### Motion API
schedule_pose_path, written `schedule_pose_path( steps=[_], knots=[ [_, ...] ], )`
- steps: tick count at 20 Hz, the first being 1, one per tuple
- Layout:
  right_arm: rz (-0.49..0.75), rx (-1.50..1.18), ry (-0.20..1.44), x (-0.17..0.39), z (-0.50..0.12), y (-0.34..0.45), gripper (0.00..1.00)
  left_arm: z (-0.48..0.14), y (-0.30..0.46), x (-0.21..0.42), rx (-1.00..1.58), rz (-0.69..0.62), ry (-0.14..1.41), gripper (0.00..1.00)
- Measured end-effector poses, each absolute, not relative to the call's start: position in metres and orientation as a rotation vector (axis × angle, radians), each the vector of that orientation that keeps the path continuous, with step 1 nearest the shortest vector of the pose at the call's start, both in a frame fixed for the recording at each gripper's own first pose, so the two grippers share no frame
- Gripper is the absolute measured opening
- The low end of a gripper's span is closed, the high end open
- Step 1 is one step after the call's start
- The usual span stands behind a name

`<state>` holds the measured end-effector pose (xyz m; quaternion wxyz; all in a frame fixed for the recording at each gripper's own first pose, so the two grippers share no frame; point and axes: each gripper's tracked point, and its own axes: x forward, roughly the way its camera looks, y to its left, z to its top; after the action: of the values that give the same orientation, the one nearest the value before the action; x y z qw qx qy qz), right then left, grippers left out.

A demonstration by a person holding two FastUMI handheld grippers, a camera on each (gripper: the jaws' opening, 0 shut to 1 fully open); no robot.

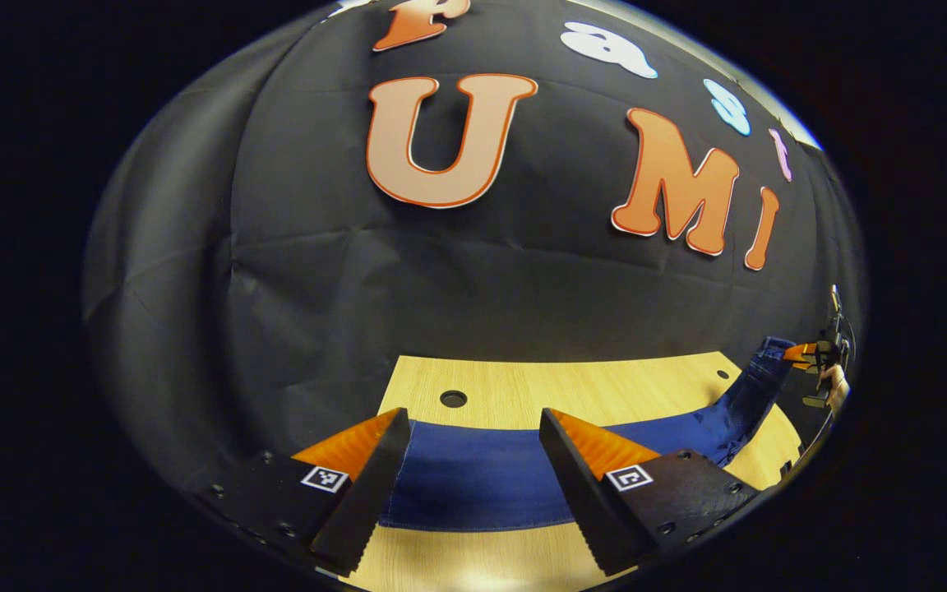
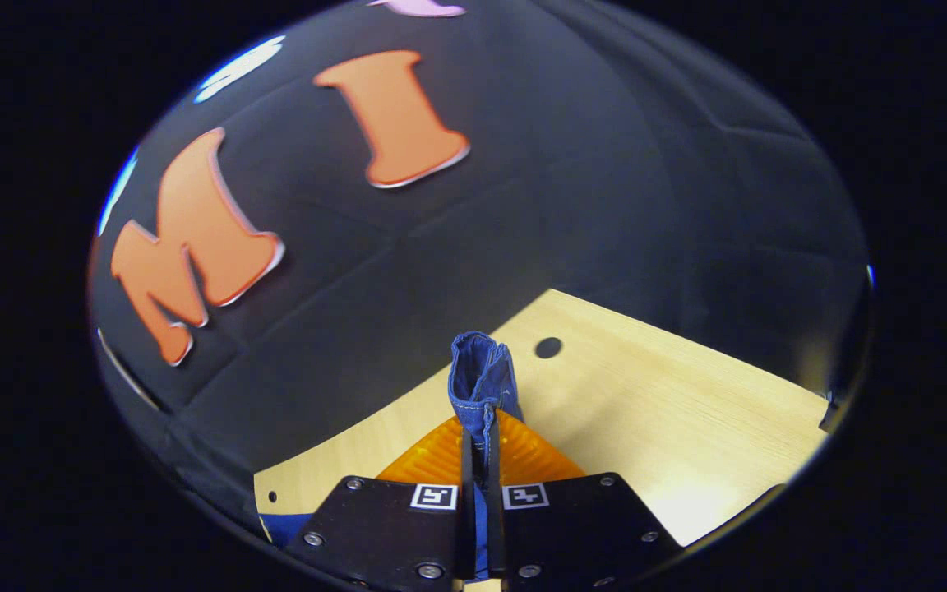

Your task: Grasp the waist and the cuffs of the jeans and fold them to make the two legs overlap; first hold the waist and fold one-third of the jeans toward the cuffs, then hold the cuffs and fold the remaining one-third in the same direction to finish folding.

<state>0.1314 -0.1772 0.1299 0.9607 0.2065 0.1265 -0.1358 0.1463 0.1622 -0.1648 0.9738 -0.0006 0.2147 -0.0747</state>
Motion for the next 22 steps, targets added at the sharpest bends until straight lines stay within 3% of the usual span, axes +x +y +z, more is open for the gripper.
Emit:
schedule_pose_path(
  steps=[6, 10, 22],
  knots=[
    [-0.084, 0.235, 0.292, 0.161, 0.15, -0.071, 0.06, -0.168, 0.21, 0.133, -0.036, -0.143, 0.428, 0.99],
    [0.013, 0.129, 0.374, 0.203, 0.114, -0.004, 0.06, -0.175, 0.241, 0.12, -0.074, -0.126, 0.433, 0.98],
    [0.172, 0.01, 0.677, 0.261, 0.037, 0.024, 0.06, -0.217, 0.265, 0.1, -0.115, -0.111, 0.504, 0.97]
  ],
)
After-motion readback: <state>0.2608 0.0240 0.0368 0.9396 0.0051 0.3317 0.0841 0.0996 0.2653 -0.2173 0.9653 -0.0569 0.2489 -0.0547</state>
